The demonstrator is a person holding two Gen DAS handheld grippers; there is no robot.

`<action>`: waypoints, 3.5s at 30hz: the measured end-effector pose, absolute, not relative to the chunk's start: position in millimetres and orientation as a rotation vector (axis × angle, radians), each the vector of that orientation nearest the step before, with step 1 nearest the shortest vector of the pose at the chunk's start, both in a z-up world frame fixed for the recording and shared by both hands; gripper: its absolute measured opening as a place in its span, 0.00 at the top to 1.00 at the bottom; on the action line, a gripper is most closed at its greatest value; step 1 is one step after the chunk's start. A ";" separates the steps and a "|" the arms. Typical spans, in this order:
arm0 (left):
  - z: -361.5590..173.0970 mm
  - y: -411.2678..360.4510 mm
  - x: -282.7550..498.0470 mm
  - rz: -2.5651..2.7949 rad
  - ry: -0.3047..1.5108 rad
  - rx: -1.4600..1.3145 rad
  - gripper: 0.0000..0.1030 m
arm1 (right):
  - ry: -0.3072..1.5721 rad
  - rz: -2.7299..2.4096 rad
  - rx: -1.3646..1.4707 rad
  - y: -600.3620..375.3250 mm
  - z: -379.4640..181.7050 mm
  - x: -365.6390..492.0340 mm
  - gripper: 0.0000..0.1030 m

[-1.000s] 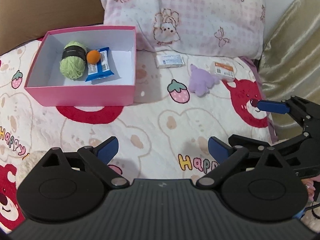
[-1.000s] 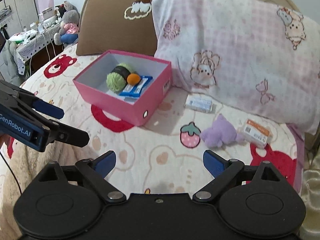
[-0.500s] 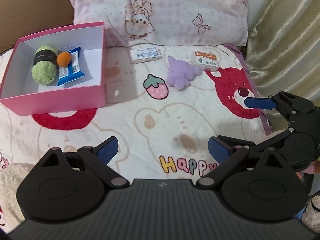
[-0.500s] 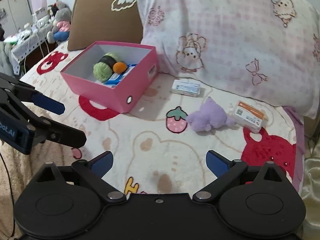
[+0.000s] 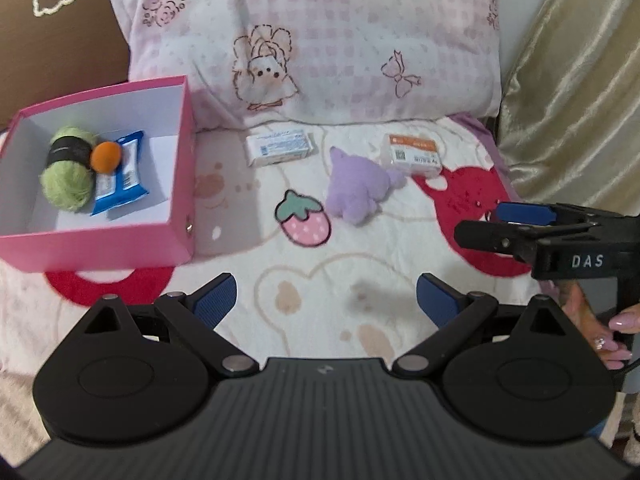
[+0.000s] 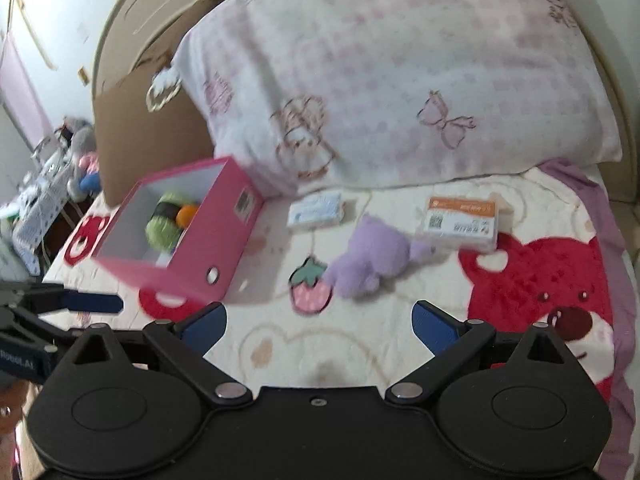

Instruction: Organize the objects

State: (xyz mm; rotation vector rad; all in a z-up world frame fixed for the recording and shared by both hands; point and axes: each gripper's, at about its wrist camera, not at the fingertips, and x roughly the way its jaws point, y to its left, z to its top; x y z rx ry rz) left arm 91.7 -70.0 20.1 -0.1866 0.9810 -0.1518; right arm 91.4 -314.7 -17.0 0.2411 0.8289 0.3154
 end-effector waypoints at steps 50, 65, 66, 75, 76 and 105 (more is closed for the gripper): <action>-136.2 -81.1 207.2 -0.272 0.818 -0.386 0.53 | 0.916 0.186 0.266 -319.1 -127.7 237.9 0.43; -150.5 -75.0 210.1 -0.272 0.850 -0.468 0.80 | 0.891 0.200 0.348 -335.8 -149.9 240.7 0.24; -150.4 -75.5 209.3 -0.272 0.846 -0.466 0.80 | 0.886 0.205 0.344 -335.4 -148.6 239.9 0.25; -150.8 -70.7 203.2 -0.313 0.802 -0.578 0.82 | 0.915 0.217 0.369 -333.3 -129.6 223.9 0.56; -150.9 -71.2 203.2 -0.318 0.806 -0.587 0.82 | 0.923 0.208 0.387 -334.0 -128.4 222.0 0.58; -154.4 -78.0 209.1 -0.281 0.871 -0.512 0.78 | 0.911 0.083 0.500 -352.6 -144.1 240.8 0.20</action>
